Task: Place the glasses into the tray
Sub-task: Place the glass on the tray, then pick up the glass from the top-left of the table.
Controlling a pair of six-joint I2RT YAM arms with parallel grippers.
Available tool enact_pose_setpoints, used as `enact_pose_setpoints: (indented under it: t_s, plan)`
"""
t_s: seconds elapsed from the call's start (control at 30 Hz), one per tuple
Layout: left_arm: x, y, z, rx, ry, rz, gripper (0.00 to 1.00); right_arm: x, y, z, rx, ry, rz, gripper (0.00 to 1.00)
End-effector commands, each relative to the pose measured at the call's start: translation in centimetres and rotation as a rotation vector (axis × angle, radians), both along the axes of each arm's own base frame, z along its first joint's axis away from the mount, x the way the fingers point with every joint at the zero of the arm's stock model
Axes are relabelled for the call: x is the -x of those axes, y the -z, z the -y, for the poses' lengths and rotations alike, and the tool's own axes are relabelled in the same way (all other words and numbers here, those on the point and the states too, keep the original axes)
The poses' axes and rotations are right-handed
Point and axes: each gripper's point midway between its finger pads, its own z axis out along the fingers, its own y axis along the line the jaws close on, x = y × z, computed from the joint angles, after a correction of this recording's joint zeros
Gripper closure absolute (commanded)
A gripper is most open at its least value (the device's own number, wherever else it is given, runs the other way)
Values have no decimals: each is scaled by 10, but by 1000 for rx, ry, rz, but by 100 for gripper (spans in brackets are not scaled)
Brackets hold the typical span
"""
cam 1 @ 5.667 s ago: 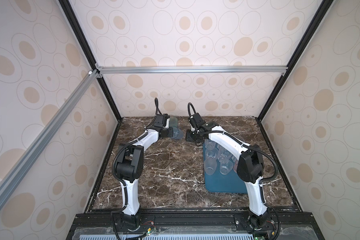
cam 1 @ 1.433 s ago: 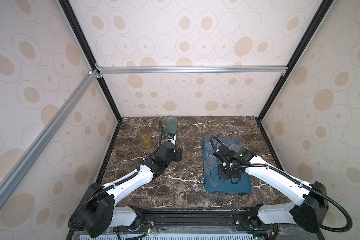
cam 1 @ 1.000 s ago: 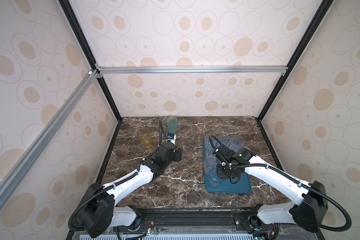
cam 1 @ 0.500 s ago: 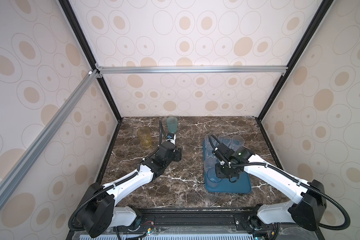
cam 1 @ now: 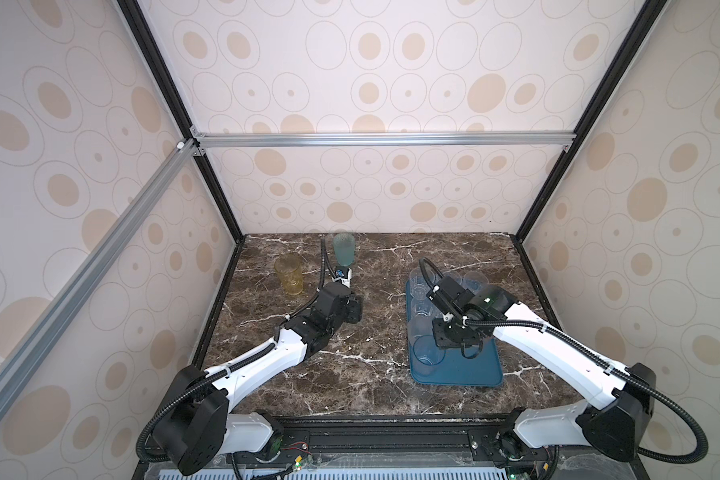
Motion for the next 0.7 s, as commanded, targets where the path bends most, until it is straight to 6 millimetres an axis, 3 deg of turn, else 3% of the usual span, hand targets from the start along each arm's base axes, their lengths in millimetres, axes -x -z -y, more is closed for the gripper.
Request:
enact_pose_setpoints:
  t_s: [0.0, 0.17, 0.33, 0.53, 0.67]
  plan:
    - [-9, -30, -13, -102, -47, 71, 25, -15, -19, 8, 50, -28, 45, 63]
    - [-24, -42, -50, -194, -132, 79, 19, -66, -29, -4, -4, -4, 127, 61]
    - [-51, -45, -118, -134, -257, 28, 24, -116, -33, -37, -106, 21, 194, 61]
    - [-76, -36, -190, -69, -383, -65, 26, -142, -21, -81, -215, -15, 147, 61]
    - [-91, -16, -218, -34, -407, -156, 28, -147, -16, -93, -217, -47, 125, 61]
